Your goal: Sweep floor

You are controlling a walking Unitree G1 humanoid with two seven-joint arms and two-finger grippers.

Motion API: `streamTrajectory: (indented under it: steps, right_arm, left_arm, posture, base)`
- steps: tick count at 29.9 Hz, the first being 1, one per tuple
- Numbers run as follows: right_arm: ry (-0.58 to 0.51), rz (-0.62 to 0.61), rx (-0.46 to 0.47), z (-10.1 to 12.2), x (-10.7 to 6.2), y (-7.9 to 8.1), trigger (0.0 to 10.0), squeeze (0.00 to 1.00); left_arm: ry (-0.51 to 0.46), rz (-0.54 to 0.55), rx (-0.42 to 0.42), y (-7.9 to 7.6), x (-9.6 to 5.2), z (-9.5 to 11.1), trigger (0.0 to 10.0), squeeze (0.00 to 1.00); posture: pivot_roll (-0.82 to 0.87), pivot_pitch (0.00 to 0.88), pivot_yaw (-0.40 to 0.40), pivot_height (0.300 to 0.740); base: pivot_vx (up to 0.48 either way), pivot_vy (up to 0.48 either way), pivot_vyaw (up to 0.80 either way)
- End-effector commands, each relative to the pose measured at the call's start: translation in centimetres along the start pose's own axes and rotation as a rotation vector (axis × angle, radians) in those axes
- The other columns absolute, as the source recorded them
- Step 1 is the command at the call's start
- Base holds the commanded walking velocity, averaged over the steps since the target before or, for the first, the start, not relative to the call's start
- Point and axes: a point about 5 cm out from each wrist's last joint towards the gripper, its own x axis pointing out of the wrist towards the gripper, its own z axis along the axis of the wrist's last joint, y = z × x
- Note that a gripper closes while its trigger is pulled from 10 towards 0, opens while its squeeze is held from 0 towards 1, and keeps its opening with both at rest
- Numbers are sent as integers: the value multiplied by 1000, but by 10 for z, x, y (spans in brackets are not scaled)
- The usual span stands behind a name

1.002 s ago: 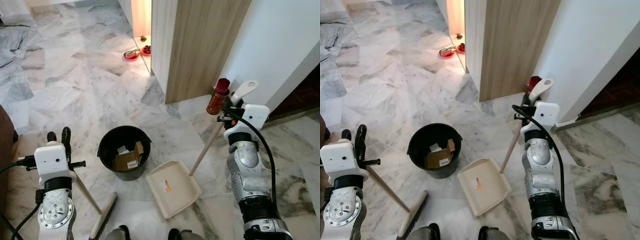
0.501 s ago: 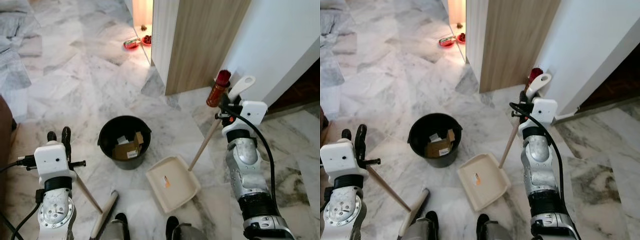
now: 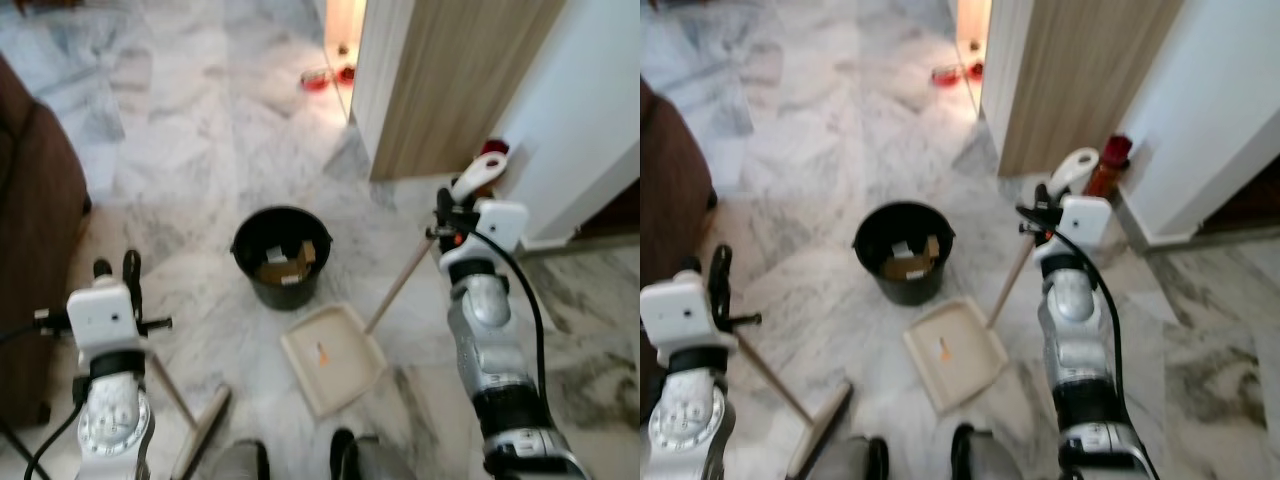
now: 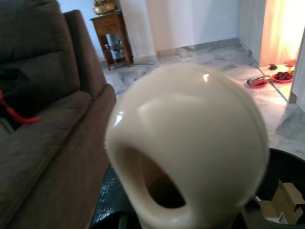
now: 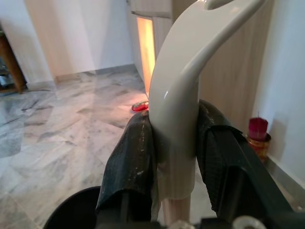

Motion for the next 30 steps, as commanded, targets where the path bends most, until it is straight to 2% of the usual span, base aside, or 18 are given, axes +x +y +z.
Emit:
streamTrajectory:
  steps: [1, 12, 30]
  right_arm:
    - [-43, -9, -3, 8, 1, -3, 10000, 0]
    - [-43, -13, 6, 6, 1, -5, 10000, 0]
    - [-33, -20, 11, 5, 3, -4, 10000, 0]
  left_arm:
    - [-19, 7, 15, 2, 1, 3, 10000, 0]
    - [-27, -1, 17, 2, 1, 3, 10000, 0]
    - [-26, 1, 33, 3, 4, 3, 10000, 0]
  posture:
    - [83, 236, -41, 740]
    - [88, 206, -33, 740]
    - [86, 207, -38, 740]
  base:
    - [0, 0, 0]
    - [-247, 0, 0]
    - [0, 0, -770]
